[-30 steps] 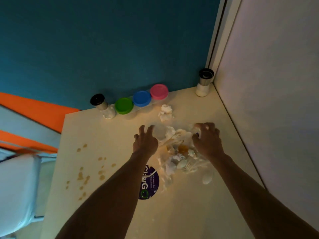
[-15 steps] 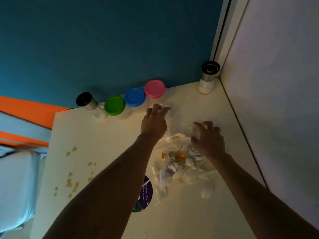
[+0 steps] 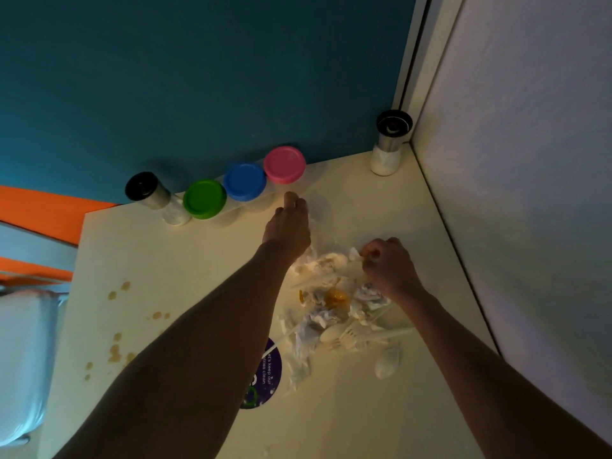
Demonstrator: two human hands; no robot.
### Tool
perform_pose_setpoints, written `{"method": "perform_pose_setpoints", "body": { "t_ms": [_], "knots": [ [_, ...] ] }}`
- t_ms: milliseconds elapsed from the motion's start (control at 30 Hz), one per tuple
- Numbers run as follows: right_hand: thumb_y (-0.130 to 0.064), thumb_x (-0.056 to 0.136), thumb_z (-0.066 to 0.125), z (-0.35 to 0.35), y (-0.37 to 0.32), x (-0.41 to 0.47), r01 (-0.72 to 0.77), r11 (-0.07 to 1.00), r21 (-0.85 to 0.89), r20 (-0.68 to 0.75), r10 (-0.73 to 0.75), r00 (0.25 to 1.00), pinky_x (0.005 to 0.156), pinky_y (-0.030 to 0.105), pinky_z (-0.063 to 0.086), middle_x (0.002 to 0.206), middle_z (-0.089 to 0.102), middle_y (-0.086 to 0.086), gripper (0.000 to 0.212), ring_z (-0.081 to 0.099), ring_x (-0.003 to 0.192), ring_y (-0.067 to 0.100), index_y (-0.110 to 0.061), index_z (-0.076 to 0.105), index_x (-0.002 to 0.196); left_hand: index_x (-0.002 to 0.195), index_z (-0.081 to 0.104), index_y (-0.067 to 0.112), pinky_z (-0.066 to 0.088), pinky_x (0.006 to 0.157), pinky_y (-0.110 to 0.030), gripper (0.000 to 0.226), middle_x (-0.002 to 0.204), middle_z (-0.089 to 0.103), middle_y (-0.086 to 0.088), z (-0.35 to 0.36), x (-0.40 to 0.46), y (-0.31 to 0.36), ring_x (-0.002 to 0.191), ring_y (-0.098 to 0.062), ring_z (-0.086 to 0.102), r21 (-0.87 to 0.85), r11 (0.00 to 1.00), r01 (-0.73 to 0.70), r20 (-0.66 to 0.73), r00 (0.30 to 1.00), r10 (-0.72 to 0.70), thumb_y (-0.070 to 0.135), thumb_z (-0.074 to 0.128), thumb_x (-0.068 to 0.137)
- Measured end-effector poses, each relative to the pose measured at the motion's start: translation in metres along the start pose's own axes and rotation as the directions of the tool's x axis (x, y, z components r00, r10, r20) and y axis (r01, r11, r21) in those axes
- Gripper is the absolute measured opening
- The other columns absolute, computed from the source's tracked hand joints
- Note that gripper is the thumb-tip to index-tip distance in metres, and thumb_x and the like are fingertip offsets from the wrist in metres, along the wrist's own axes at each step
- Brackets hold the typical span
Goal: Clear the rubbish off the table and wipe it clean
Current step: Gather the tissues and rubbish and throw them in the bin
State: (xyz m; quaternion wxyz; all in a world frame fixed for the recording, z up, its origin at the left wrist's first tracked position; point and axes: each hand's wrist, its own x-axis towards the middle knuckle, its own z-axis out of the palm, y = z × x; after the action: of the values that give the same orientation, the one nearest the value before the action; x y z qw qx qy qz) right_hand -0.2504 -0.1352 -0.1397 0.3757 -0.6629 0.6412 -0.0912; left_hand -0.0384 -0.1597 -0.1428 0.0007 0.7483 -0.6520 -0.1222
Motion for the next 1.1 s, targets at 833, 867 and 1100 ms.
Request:
{"method": "perform_pose_setpoints", "body": {
  "t_ms": [833,867,1100],
  "knots": [
    [-0.038,0.089,0.054,0.013,-0.067,-0.011,0.289,0.909,-0.299,0.247,-0.218,0.944,0.086,0.039,0.045,0.121,0.045,0.003,0.036,0.059,0.102,0.03,-0.034,0.048,0.125,0.145,0.042,0.039,0.055,0.088,-0.04,0.059,0.149,0.024,0.005,-0.003,-0.119,-0.027,0.12,-0.026,0.042,-0.089,0.995,0.055,0.128,0.991,-0.044,0.013,0.052,0.093],
    [-0.045,0.088,0.057,0.017,-0.066,-0.009,0.273,0.894,-0.357,0.265,-0.183,0.947,0.086,0.039,0.045,0.123,0.043,0.004,0.042,0.059,0.105,0.03,-0.033,0.047,0.128,0.145,0.042,0.039,0.055,0.089,-0.041,0.057,0.148,0.024,0.004,0.0,-0.122,-0.031,0.12,-0.026,0.042,-0.086,0.993,0.082,0.139,0.988,-0.069,0.015,0.052,0.094],
    [-0.039,0.087,0.061,0.028,-0.059,-0.005,0.225,0.904,-0.364,0.219,-0.152,0.964,0.082,0.036,0.045,0.113,0.055,0.007,0.029,0.058,0.102,0.03,-0.02,0.058,0.109,0.125,0.056,0.017,0.058,0.081,-0.042,0.033,0.133,0.039,-0.003,0.014,-0.139,-0.053,0.107,-0.029,0.058,-0.177,0.968,0.176,0.013,0.984,-0.176,0.037,0.056,0.099]
  ]
}}
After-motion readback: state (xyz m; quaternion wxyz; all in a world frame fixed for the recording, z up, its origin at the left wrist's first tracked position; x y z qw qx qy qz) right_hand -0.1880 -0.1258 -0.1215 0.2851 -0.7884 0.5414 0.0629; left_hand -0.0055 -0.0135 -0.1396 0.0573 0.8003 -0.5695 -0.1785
